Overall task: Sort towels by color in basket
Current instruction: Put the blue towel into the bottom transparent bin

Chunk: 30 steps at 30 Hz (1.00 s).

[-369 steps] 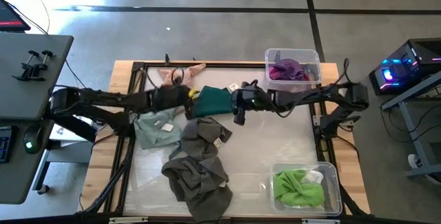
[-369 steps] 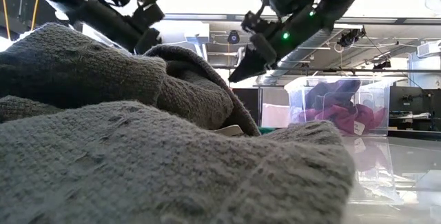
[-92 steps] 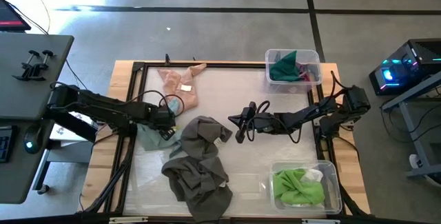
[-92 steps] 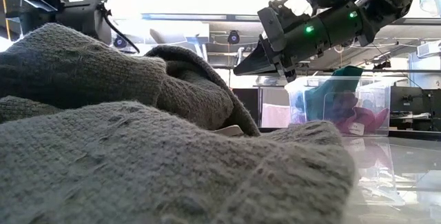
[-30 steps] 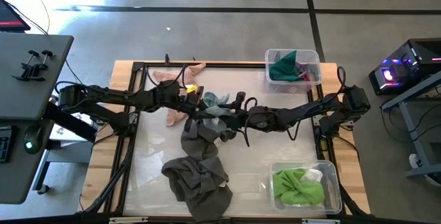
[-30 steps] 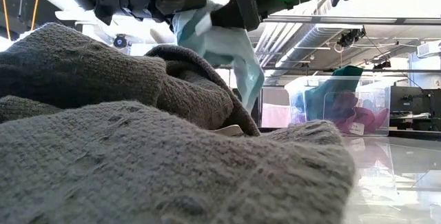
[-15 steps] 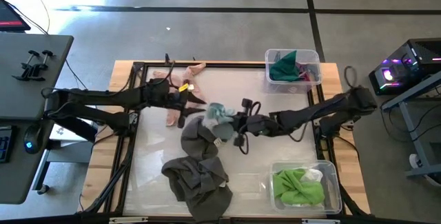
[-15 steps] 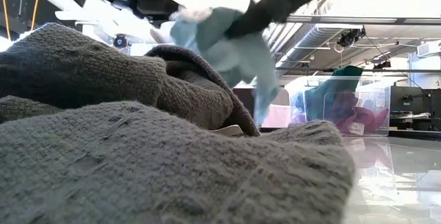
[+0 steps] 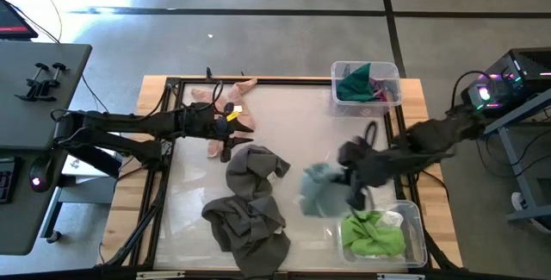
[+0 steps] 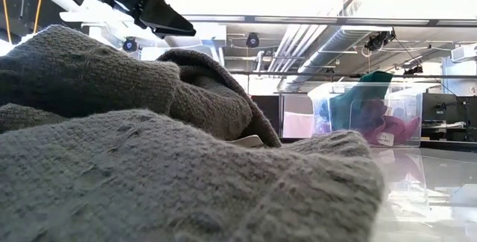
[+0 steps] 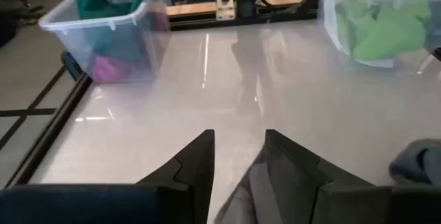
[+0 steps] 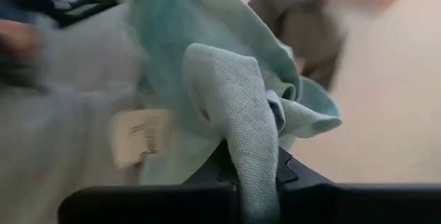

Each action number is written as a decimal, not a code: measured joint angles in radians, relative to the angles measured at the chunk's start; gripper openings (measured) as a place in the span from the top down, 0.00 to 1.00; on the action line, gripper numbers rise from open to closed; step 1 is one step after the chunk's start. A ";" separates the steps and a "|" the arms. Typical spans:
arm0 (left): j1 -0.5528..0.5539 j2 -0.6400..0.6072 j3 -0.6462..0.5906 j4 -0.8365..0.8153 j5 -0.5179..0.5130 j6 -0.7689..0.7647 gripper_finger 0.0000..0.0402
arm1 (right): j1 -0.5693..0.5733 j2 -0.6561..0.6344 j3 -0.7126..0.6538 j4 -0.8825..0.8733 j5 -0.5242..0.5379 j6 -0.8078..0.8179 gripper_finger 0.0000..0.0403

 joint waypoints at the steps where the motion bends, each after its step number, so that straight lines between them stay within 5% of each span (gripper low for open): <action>1: -0.003 0.003 0.000 0.002 0.000 0.000 0.71 | 0.024 0.000 0.033 -0.038 -0.037 0.089 0.99; 14: -0.050 0.006 0.000 0.014 -0.001 0.026 0.71 | 0.375 0.090 -0.020 -0.299 -0.066 0.951 0.99; 24: -0.051 0.006 0.000 0.023 -0.001 0.061 0.71 | 0.402 0.185 -0.285 -0.173 -0.291 0.943 0.95; 30: -0.051 0.006 0.000 0.040 -0.001 0.063 0.71 | 0.401 0.186 -0.445 -0.044 -0.314 0.946 0.94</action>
